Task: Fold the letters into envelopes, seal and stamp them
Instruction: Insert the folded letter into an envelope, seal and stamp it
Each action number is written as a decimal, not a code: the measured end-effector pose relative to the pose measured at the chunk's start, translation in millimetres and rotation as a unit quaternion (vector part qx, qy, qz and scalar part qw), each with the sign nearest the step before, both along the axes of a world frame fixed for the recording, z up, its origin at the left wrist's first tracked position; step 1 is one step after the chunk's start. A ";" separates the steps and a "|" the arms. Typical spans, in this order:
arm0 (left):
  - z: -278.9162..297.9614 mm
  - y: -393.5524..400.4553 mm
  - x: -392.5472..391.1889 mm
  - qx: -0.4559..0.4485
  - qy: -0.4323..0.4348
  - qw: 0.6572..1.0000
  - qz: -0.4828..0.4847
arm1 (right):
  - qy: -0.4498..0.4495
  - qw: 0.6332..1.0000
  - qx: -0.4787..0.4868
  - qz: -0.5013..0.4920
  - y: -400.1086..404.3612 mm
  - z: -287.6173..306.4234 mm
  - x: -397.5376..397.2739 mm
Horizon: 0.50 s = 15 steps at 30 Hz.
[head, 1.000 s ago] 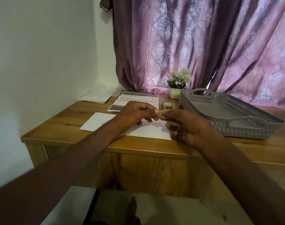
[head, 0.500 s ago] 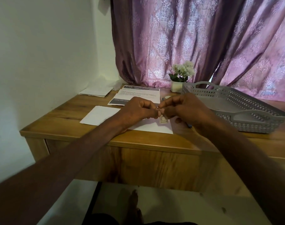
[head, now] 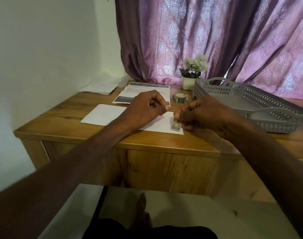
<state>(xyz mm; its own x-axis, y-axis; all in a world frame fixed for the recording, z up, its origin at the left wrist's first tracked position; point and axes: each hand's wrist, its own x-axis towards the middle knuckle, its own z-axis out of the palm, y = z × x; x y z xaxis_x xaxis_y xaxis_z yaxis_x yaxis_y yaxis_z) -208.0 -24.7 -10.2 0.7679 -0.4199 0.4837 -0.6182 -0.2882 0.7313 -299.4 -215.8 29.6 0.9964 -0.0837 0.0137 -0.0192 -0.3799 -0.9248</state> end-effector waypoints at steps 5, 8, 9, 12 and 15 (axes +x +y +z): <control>-2.8 -3.4 -0.8 0.085 -0.026 0.996 -0.007 | 0.022 0.995 -0.084 0.054 -4.5 -0.4 2.3; -3.4 -2.7 -0.4 0.098 -0.038 0.994 -0.010 | 0.019 0.994 -0.089 0.065 -5.3 0.4 5.5; -3.6 -2.1 -0.1 0.098 -0.040 0.994 -0.013 | 0.018 0.993 -0.093 0.069 -5.0 0.8 6.1; -4.1 -1.9 0.3 0.106 -0.047 0.993 -0.016 | 0.021 0.990 -0.110 0.082 -4.5 4.4 7.5; -4.5 -3.0 1.4 0.112 -0.048 0.992 -0.017 | 0.022 0.987 -0.123 0.096 -3.6 8.3 8.7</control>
<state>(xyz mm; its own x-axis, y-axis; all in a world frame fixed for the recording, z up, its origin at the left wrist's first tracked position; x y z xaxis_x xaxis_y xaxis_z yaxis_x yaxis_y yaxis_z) -206.5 -27.7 -14.7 0.7069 -0.5493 0.4456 -0.6935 -0.4144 0.5893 -290.7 -219.3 37.9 0.9937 0.1072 -0.0334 0.0371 -0.5941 -0.8036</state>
